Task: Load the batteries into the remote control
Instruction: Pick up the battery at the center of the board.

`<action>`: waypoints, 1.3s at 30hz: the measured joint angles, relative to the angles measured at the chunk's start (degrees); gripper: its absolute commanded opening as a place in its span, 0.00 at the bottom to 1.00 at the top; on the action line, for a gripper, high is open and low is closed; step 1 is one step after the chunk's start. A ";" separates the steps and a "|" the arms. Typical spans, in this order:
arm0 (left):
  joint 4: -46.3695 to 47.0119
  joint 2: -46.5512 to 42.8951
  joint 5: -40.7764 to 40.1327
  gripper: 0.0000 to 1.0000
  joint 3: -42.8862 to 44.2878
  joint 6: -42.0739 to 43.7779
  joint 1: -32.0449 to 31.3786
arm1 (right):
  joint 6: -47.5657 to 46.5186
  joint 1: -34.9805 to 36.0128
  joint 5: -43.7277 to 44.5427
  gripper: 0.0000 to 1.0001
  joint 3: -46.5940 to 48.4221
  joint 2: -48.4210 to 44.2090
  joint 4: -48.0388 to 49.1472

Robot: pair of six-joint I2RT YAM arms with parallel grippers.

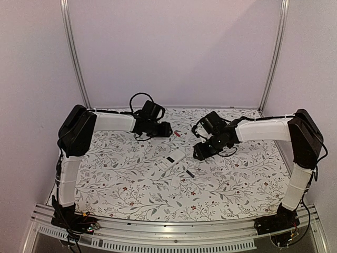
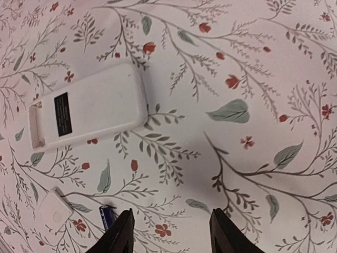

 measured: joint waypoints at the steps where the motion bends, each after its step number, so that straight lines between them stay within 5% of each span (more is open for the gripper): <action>1: -0.15 0.02 -0.22 0.60 0.17 -0.02 0.00 | -0.39 -1.22 -0.02 0.49 1.33 0.11 -0.04; 6: -0.83 0.02 -0.70 0.60 0.48 -0.11 0.26 | -3.63 -6.12 0.02 0.48 14.91 5.42 0.35; 18: -0.39 -3.80 -0.48 0.61 -7.21 -1.40 3.04 | -8.26 -5.62 -0.20 0.48 40.89 27.26 -3.87; 39: 2.05 -15.78 0.66 0.62 -14.36 -1.36 5.70 | -9.94 -4.55 2.91 0.37 64.92 44.54 -17.46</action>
